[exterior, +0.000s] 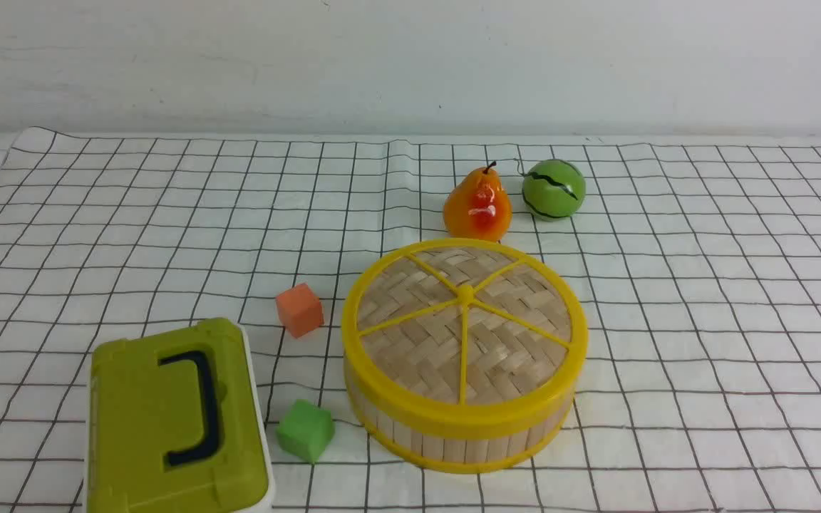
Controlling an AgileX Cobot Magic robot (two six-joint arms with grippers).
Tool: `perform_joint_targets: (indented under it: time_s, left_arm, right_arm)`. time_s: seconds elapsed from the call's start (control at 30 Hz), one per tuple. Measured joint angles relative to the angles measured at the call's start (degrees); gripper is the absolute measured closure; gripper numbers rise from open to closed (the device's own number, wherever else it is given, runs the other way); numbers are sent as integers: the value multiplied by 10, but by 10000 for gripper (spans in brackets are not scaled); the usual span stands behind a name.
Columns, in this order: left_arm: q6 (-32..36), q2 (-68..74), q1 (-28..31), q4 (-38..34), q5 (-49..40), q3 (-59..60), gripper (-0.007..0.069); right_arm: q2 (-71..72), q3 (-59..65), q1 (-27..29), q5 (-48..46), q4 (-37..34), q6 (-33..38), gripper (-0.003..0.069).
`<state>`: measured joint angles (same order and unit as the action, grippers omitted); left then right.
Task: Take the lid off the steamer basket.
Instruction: Use the right arm to lift the lid of the steamer
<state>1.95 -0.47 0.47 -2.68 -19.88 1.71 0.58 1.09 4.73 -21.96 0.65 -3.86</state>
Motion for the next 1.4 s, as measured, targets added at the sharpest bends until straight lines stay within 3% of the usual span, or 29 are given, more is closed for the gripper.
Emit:
perform_joint_targets:
  time_s: [1.3, 1.4]
  left_arm:
    - [0, 0, 0, 0, 0, 0, 385]
    - [0, 0, 0, 0, 0, 0, 385]
  right_arm:
    - [0, 0, -14, 0, 0, -1, 575]
    - [0, 0, -14, 0, -24, -1, 570]
